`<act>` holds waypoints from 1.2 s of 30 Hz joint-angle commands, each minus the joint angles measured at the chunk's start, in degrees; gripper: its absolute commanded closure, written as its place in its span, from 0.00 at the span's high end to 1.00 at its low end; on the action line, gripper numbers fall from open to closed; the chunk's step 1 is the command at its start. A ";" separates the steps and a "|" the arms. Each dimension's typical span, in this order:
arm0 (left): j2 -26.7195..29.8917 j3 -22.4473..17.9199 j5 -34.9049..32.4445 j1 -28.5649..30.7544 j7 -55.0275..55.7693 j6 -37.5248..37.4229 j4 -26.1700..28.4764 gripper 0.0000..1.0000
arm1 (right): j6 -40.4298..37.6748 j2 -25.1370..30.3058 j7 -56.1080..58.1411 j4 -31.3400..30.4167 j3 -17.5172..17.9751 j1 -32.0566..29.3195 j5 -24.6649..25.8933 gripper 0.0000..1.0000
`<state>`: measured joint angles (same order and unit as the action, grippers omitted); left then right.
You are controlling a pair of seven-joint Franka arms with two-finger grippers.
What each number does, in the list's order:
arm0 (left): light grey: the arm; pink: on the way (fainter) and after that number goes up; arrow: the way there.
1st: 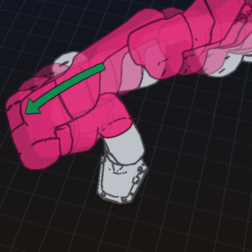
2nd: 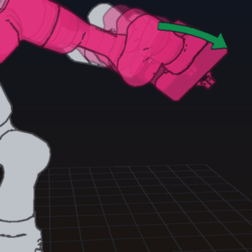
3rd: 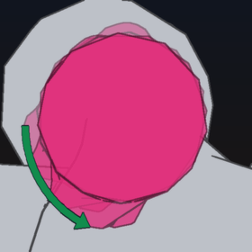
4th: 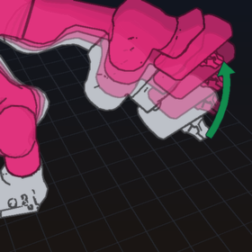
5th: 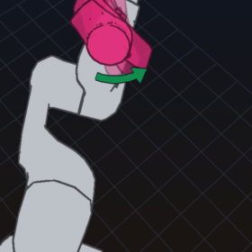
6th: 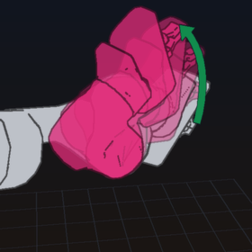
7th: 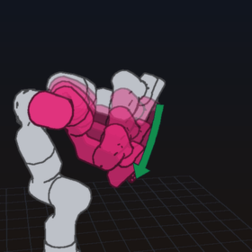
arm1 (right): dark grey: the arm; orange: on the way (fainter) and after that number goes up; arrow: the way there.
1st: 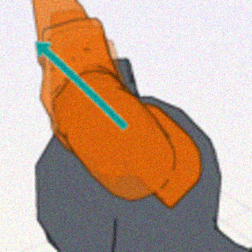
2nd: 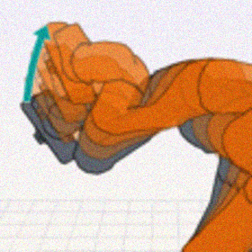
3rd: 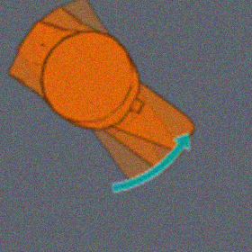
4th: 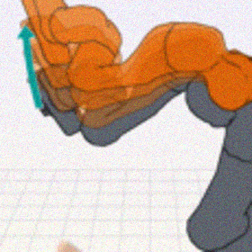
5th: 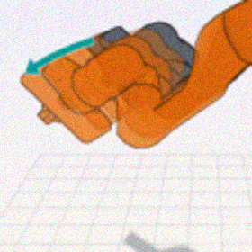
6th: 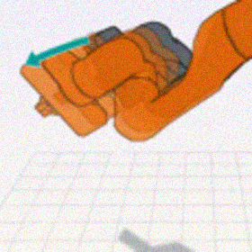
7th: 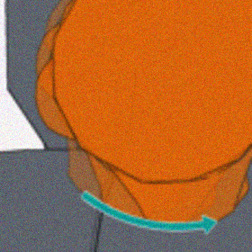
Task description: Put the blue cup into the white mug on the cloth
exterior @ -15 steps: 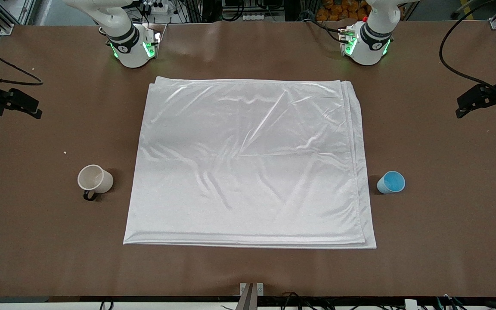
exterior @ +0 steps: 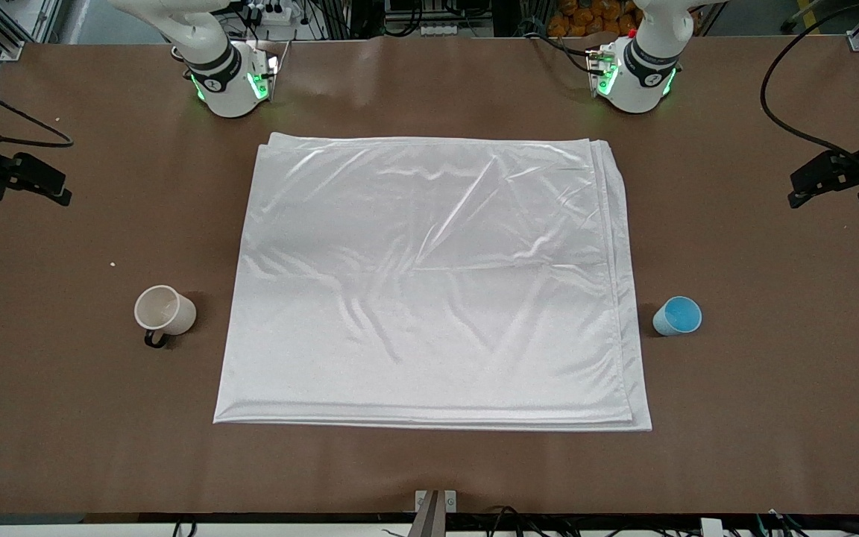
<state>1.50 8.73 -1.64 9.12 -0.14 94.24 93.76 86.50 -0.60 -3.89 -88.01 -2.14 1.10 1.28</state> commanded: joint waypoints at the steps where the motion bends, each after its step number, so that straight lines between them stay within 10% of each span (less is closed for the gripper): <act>1: -4.74 -0.11 0.32 0.03 -0.83 1.20 -0.94 1.00 | -0.63 -0.28 -0.16 1.17 -0.14 0.04 0.13 1.00; 36: -23.03 -0.38 -0.03 1.17 0.40 38.73 16.10 1.00 | -0.63 -0.36 -0.16 1.17 -0.14 1.09 0.04 1.00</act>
<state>-20.70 8.35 -1.64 9.35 -0.01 129.73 107.88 86.51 -0.60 -3.89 -87.89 -2.12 1.70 1.28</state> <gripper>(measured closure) 0.000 0.000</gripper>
